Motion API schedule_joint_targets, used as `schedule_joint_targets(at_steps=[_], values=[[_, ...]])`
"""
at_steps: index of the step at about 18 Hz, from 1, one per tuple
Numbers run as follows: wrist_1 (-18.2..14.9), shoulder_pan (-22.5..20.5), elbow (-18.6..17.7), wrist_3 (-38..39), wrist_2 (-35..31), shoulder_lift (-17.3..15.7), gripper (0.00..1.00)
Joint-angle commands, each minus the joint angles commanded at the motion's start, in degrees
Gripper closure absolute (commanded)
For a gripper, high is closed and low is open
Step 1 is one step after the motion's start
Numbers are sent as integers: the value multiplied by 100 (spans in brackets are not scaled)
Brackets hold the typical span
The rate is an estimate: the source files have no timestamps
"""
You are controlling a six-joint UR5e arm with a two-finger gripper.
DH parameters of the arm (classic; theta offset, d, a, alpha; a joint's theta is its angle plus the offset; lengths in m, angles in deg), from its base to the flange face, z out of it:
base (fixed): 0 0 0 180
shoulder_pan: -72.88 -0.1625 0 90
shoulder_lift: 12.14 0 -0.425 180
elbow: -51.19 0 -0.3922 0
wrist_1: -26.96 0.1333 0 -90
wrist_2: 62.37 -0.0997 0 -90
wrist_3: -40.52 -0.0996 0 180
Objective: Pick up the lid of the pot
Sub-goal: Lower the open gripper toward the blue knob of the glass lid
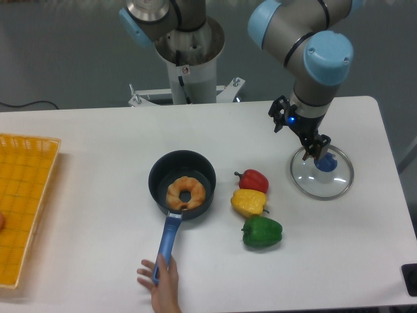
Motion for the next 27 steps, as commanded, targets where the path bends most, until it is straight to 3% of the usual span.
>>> schedule_joint_targets(at_steps=[9,20,24,27], values=[[53,-79,35,9,-9,35,0],[237,-703,-52,-9,-44,193,0],[255,-773,-149,-936,-61,369,0],[553,-782,-167,-2115,-132,492,0]])
